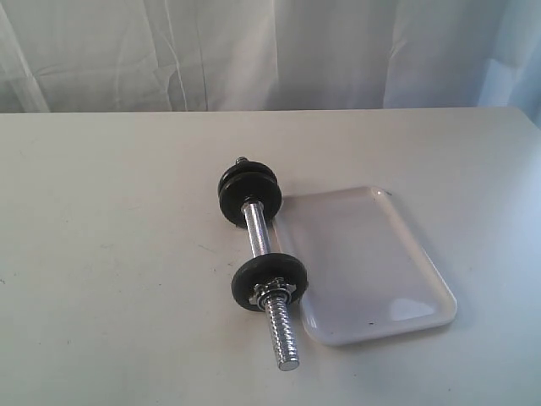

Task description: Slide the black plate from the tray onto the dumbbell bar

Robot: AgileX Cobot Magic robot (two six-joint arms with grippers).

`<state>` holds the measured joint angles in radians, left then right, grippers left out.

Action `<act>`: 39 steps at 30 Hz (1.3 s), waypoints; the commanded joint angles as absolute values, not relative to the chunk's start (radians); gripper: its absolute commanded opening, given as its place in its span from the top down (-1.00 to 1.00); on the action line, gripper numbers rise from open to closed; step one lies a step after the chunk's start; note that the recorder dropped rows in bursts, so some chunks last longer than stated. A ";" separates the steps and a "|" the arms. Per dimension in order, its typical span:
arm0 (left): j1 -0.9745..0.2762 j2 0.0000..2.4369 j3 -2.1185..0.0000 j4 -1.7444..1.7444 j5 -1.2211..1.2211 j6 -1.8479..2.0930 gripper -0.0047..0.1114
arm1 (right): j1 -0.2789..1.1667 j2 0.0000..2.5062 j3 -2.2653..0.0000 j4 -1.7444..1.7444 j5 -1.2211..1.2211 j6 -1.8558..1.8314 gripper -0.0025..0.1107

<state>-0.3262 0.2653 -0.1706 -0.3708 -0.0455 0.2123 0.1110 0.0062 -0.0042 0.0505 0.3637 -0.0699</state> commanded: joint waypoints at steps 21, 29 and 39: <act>-0.043 0.000 -0.019 -0.261 0.210 0.014 0.92 | 0.108 0.000 0.000 0.049 0.349 -0.071 0.96; -0.042 0.000 0.000 -0.232 0.224 -0.054 0.92 | 0.108 0.000 0.000 0.049 0.349 -0.071 0.96; -0.042 0.000 0.000 -0.222 0.211 -0.050 0.92 | 0.108 0.000 0.000 0.049 0.349 -0.071 0.96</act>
<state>-0.0449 0.0049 -0.0045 -0.2185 0.2197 -0.0442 0.1110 0.0062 -0.0042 0.0505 0.3637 -0.0699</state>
